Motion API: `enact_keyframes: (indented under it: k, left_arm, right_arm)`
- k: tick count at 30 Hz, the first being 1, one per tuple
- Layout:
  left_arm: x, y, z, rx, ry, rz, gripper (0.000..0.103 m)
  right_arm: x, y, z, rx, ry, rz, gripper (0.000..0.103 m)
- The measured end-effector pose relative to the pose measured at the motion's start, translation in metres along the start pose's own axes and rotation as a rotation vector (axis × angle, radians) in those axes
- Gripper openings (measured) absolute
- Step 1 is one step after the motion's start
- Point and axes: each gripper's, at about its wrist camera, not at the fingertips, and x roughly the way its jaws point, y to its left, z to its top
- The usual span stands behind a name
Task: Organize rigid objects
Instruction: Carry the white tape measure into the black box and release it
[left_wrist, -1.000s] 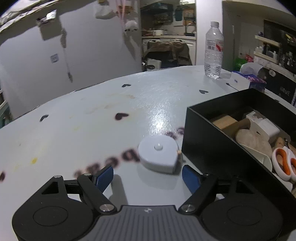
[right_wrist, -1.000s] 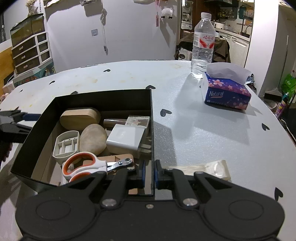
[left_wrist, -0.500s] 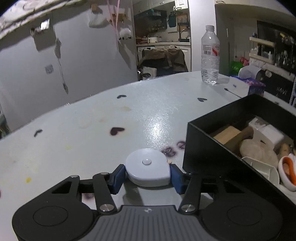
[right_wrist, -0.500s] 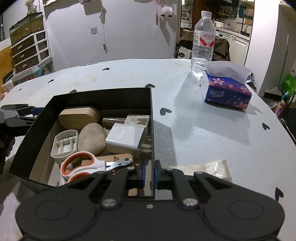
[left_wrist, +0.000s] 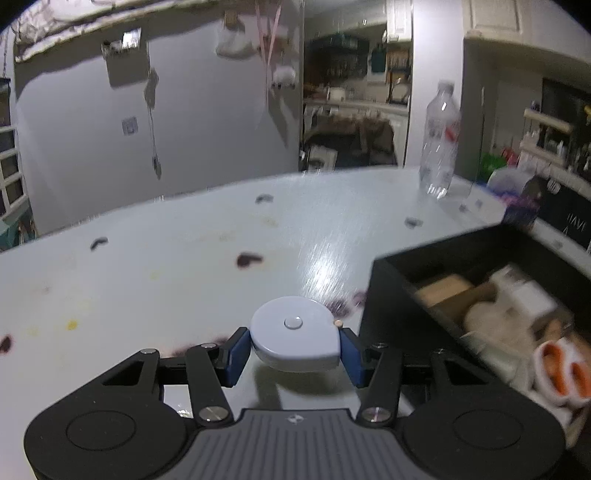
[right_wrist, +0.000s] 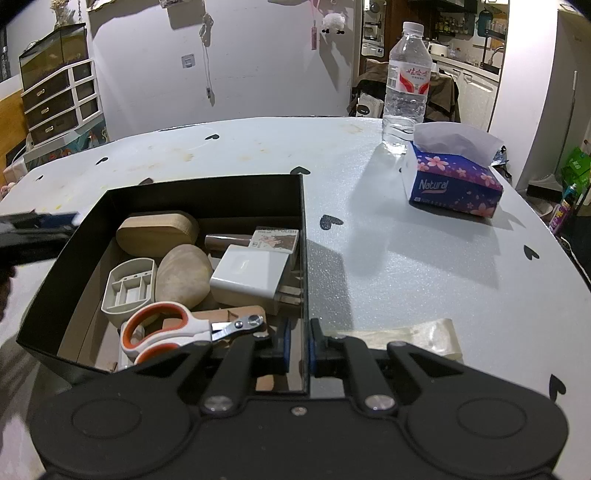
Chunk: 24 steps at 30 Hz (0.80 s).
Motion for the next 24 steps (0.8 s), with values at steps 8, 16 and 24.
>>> enact_keyframes:
  k: [8,16,24]
  left_arm:
    - [-0.062,-0.03,0.02,0.028,-0.105,-0.106,0.053]
    - [-0.078,-0.081,0.017,0.071,-0.023,-0.261,0.053]
    - [-0.071,-0.1,0.003,0.122,0.1,-0.254,0.053]
  right_arm:
    - [0.001,0.0,0.0,0.001,-0.002,-0.001,0.01]
    - [0.0,-0.002,0.0,0.012,-0.004,0.002,0.007]
    - [0.001,-0.005,-0.001,0.028,-0.01,0.003,0.003]
